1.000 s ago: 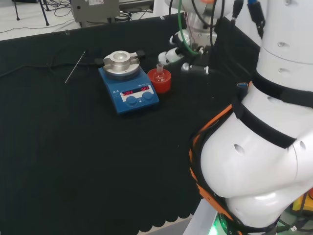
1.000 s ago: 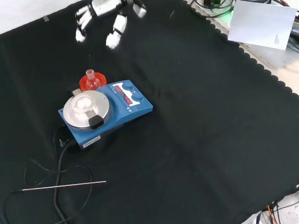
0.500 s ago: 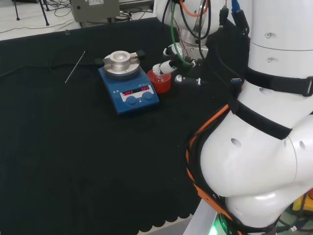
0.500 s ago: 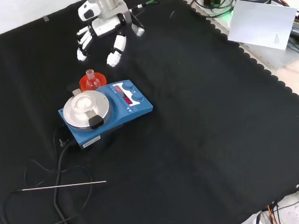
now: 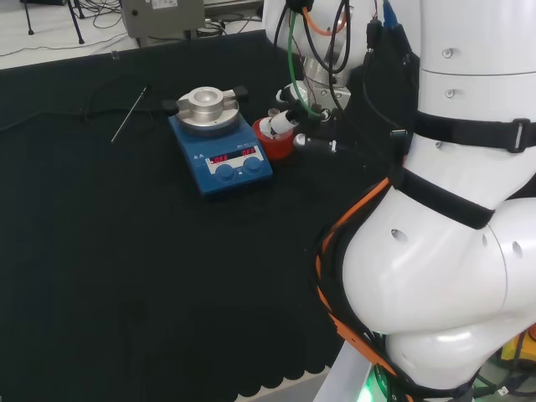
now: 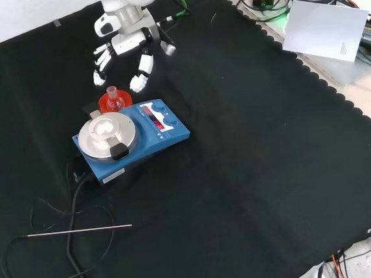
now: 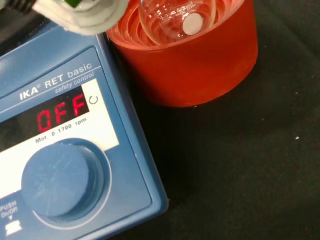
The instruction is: Pick up the round-bottom flask.
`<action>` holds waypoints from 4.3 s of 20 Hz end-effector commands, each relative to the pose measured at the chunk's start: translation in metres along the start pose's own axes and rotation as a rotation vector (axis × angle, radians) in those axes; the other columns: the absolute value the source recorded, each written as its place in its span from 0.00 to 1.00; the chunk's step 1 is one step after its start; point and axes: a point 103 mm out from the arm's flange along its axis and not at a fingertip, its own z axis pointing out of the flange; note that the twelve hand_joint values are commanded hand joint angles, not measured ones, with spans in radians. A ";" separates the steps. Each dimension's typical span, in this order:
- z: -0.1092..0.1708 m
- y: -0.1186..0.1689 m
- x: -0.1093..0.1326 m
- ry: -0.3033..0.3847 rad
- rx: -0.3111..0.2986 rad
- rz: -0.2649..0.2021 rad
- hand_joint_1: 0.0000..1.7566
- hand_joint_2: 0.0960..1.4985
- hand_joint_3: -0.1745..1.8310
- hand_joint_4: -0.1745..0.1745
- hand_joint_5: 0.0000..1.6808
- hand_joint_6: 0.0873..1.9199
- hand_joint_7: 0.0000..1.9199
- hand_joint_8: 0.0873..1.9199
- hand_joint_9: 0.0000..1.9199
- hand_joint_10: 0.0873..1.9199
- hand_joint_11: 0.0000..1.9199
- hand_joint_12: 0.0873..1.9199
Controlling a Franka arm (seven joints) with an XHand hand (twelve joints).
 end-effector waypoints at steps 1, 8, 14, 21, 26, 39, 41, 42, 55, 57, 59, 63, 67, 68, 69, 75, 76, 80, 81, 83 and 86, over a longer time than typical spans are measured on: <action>0.005 0.008 -0.001 0.027 -0.027 0.006 0.47 0.42 0.31 0.39 0.34 0.00 0.14 0.30 0.23 0.31 0.00 0.69; 0.012 0.015 -0.004 0.068 -0.065 0.026 0.49 0.41 0.34 0.41 0.39 0.05 0.17 0.30 0.25 0.31 0.01 0.69; 0.018 0.019 -0.006 0.091 -0.064 0.041 0.52 0.39 0.40 0.41 0.36 0.27 0.18 0.29 0.26 0.30 0.03 0.69; 0.019 0.026 -0.004 0.120 -0.078 0.046 0.52 0.38 0.41 0.41 0.35 0.30 0.18 0.30 0.26 0.30 0.03 0.69; 0.018 0.026 0.002 0.120 -0.105 0.043 0.51 0.38 0.41 0.41 0.35 0.31 0.19 0.30 0.27 0.31 0.04 0.69; 0.021 0.028 0.002 0.108 -0.119 0.062 0.50 0.41 0.38 0.41 0.36 0.33 0.20 0.30 0.28 0.30 0.05 0.69; 0.022 0.029 0.001 0.114 -0.118 0.064 0.50 0.41 0.38 0.41 0.36 0.33 0.20 0.30 0.28 0.30 0.05 0.69; 0.021 0.030 0.001 0.116 -0.117 0.066 0.50 0.41 0.38 0.41 0.36 0.34 0.20 0.30 0.28 0.30 0.05 0.69; 0.021 0.035 0.003 0.107 -0.127 0.069 0.51 0.43 0.38 0.46 0.41 0.36 0.21 0.31 0.29 0.31 0.07 0.68; 0.022 0.035 0.004 0.102 -0.132 0.074 0.51 0.44 0.38 0.49 0.45 0.36 0.21 0.31 0.30 0.30 0.07 0.68; 0.022 0.035 0.005 0.095 -0.144 0.076 0.52 0.45 0.38 0.53 0.50 0.36 0.22 0.31 0.30 0.30 0.08 0.68; 0.022 0.034 0.007 0.087 -0.168 0.079 0.59 0.56 0.27 0.96 0.63 0.44 0.25 0.30 0.34 0.28 0.11 0.67; 0.019 0.034 0.009 0.094 -0.175 0.080 0.60 0.49 0.37 1.00 0.64 0.48 0.27 0.28 0.36 0.26 0.13 0.66; 0.017 0.033 0.009 0.097 -0.176 0.081 0.61 0.49 0.38 1.00 0.64 0.49 0.27 0.28 0.37 0.26 0.13 0.67; 0.019 0.033 0.010 0.096 -0.177 0.080 0.61 0.48 0.39 1.00 0.64 0.49 0.27 0.28 0.37 0.26 0.14 0.67; -0.009 0.023 0.019 0.121 -0.159 0.091 0.61 0.47 0.41 1.00 0.64 0.50 0.27 0.28 0.37 0.26 0.15 0.66; -0.014 0.020 0.022 0.125 -0.141 0.103 0.61 0.47 0.41 1.00 0.64 0.50 0.27 0.28 0.37 0.26 0.15 0.67; -0.037 0.009 0.029 0.120 -0.135 0.111 0.61 0.45 0.43 1.00 0.65 0.50 0.27 0.29 0.37 0.26 0.16 0.66; -0.043 0.006 0.031 0.119 -0.138 0.110 0.61 0.45 0.43 1.00 0.65 0.50 0.27 0.29 0.37 0.26 0.17 0.66; -0.053 0.001 0.034 0.115 -0.144 0.109 0.61 0.45 0.43 1.00 0.65 0.50 0.27 0.29 0.37 0.26 0.17 0.66; -0.064 -0.007 0.042 0.116 -0.152 0.108 0.61 0.44 0.44 1.00 0.65 0.50 0.27 0.29 0.38 0.26 0.18 0.66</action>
